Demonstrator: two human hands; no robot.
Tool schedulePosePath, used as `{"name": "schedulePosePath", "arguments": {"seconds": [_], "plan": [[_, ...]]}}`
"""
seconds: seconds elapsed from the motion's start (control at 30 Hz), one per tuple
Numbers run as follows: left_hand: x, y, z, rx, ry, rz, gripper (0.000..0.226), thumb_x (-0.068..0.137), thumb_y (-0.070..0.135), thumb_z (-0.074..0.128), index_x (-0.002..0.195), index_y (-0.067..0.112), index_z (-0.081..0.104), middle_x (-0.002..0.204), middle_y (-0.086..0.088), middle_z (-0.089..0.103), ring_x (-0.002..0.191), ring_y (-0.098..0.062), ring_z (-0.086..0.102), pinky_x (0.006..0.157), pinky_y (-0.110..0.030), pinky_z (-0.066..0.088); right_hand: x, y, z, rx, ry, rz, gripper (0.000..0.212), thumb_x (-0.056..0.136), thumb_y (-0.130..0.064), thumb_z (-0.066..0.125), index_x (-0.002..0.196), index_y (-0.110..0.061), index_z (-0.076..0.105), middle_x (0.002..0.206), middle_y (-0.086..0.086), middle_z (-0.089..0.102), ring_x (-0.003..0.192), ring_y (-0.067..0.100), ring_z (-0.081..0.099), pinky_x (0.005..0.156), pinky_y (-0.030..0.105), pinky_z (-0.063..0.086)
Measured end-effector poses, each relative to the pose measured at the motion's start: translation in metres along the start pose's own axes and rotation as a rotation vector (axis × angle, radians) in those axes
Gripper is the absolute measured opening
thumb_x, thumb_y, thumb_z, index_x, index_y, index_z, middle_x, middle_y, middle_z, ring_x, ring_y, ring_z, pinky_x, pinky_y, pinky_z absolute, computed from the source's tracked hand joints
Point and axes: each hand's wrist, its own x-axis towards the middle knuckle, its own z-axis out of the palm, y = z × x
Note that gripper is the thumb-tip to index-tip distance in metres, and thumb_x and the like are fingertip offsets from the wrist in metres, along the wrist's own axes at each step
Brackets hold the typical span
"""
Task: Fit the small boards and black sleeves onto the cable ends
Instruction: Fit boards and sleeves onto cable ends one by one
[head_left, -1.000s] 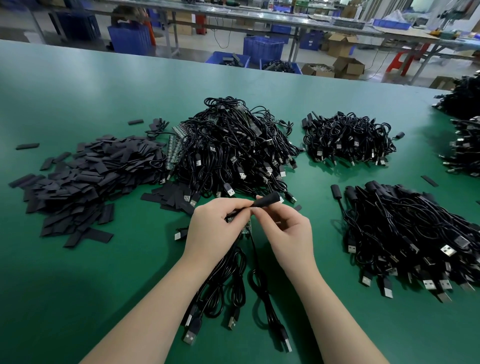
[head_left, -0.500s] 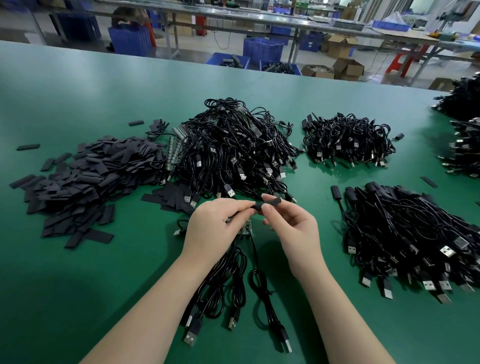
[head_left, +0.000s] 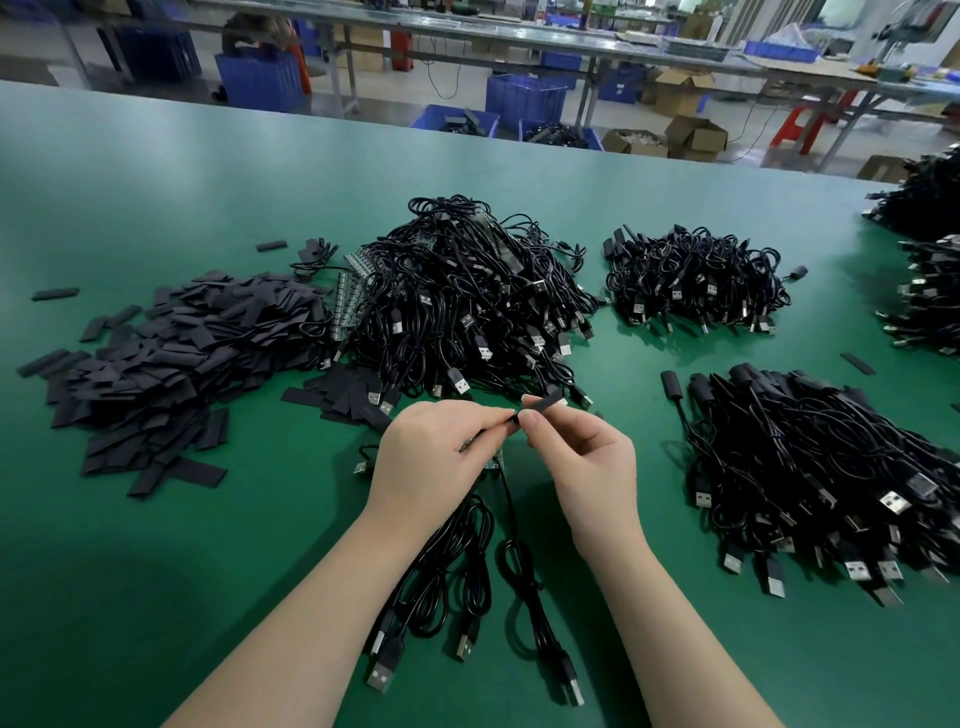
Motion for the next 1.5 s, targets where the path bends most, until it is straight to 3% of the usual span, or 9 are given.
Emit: {"name": "schedulePosePath", "arguments": {"seconds": [0.33,0.53,0.67,0.8,0.97,1.2,1.3,1.37,1.5], "plan": [[-0.002,0.0,0.005,0.116,0.087,0.166,0.01,0.09,0.012,0.067,0.086,0.009,0.076,0.072,0.005,0.068,0.067,-0.014,0.063,0.062,-0.037,0.05,-0.002,0.002,0.006,0.012,0.007,-0.012,0.021,0.088,-0.011,0.073,0.084,-0.03,0.078,0.089,-0.01,0.077,0.08,0.001,0.07,0.073,0.014,0.052],[-0.003,-0.001,0.006,0.129,0.102,0.173,0.015,0.091,0.014,0.063,0.086,0.008,0.076,0.074,0.004,0.07,0.069,-0.016,0.066,0.064,-0.037,0.051,0.0,0.003,0.006,-0.03,-0.021,-0.008,0.021,0.088,-0.017,0.074,0.073,-0.032,0.077,0.081,-0.008,0.075,0.073,0.003,0.065,0.069,0.013,0.049],[-0.002,0.003,0.005,0.166,0.125,0.142,0.017,0.091,0.017,0.062,0.085,0.012,0.077,0.072,0.006,0.07,0.067,-0.014,0.065,0.067,-0.032,0.049,-0.001,0.006,0.007,-0.069,-0.014,-0.007,0.02,0.088,-0.021,0.075,0.07,-0.029,0.075,0.069,-0.008,0.067,0.066,0.006,0.056,0.063,0.014,0.046],[-0.001,0.006,0.003,0.177,0.132,0.098,0.016,0.088,0.019,0.063,0.085,0.013,0.078,0.079,0.006,0.074,0.075,-0.012,0.069,0.075,-0.026,0.047,-0.002,0.002,0.009,-0.09,-0.017,-0.037,0.016,0.088,-0.016,0.074,0.081,-0.029,0.077,0.076,-0.011,0.074,0.069,0.0,0.063,0.066,0.011,0.047],[-0.001,0.007,0.001,0.183,0.159,0.023,0.011,0.079,0.015,0.073,0.088,0.012,0.079,0.084,0.005,0.075,0.078,-0.013,0.071,0.076,-0.03,0.051,-0.006,-0.001,0.009,-0.259,0.048,-0.138,0.022,0.084,-0.023,0.078,0.081,-0.044,0.073,0.08,-0.019,0.074,0.07,-0.003,0.063,0.065,0.009,0.045],[0.001,0.008,-0.001,0.177,0.164,0.017,0.009,0.08,0.018,0.075,0.086,0.012,0.079,0.083,0.005,0.075,0.076,-0.012,0.07,0.073,-0.032,0.053,-0.01,0.001,0.012,-0.358,0.071,-0.213,0.03,0.088,-0.017,0.074,0.085,-0.047,0.071,0.082,-0.027,0.072,0.074,-0.002,0.065,0.067,0.006,0.044],[0.0,0.008,-0.001,0.186,0.16,0.021,0.008,0.08,0.018,0.075,0.085,0.013,0.078,0.082,0.006,0.075,0.074,-0.012,0.07,0.072,-0.034,0.053,-0.008,0.0,0.01,-0.267,0.099,-0.158,0.025,0.089,-0.02,0.073,0.078,-0.043,0.073,0.076,-0.014,0.073,0.063,-0.002,0.058,0.062,0.01,0.043],[0.0,0.007,-0.001,0.18,0.148,0.017,0.008,0.08,0.019,0.075,0.085,0.014,0.078,0.082,0.007,0.075,0.073,-0.013,0.069,0.071,-0.036,0.052,-0.007,-0.002,0.009,-0.137,0.122,-0.107,0.019,0.091,-0.02,0.07,0.08,-0.034,0.076,0.077,-0.003,0.074,0.067,0.004,0.062,0.064,0.013,0.047],[0.0,0.006,0.0,0.166,0.113,0.03,0.009,0.081,0.022,0.075,0.086,0.015,0.079,0.081,0.009,0.074,0.074,-0.01,0.068,0.072,-0.033,0.05,-0.003,-0.008,0.005,0.087,0.108,-0.036,0.026,0.093,-0.017,0.068,0.096,-0.041,0.076,0.082,-0.008,0.075,0.073,0.004,0.067,0.069,0.013,0.051]]}}
